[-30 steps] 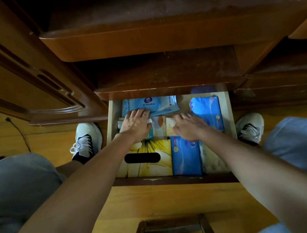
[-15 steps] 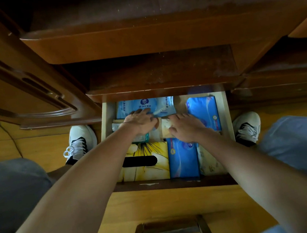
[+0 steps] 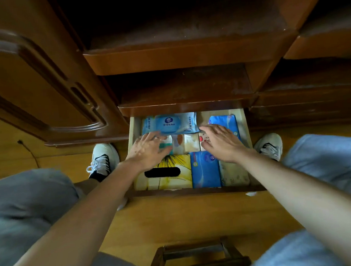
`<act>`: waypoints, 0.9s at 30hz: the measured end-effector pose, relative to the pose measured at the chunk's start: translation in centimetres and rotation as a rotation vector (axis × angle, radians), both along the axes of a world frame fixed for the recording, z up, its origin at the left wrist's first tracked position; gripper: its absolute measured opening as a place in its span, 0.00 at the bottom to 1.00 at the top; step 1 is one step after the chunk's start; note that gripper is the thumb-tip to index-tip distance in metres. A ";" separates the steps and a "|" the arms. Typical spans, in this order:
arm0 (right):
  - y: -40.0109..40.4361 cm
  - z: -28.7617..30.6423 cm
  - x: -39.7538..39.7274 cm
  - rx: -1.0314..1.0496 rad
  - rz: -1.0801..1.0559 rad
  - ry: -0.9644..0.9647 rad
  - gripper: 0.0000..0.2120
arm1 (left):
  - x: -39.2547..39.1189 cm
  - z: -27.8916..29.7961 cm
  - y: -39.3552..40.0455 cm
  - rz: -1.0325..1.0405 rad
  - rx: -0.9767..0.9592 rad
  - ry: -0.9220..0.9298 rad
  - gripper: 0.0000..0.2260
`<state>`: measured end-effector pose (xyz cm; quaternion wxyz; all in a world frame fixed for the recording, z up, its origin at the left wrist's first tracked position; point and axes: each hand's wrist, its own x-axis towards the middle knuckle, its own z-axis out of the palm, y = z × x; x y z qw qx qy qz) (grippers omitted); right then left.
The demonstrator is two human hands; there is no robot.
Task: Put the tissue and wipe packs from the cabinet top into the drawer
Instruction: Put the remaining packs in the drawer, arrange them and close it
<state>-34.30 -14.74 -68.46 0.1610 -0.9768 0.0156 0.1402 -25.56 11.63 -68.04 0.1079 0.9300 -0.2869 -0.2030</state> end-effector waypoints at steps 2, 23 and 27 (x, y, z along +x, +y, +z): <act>-0.6 1.1 -2.0 -0.011 -0.011 0.018 0.25 | -2.1 1.3 1.5 -0.027 0.040 0.023 0.35; -0.3 3.1 -11.9 -0.292 0.285 0.321 0.12 | -10.3 2.1 5.5 -0.300 0.344 -0.102 0.16; -1.4 4.5 -10.7 -0.284 0.264 0.221 0.11 | -9.2 2.4 5.9 -0.258 0.256 -0.128 0.19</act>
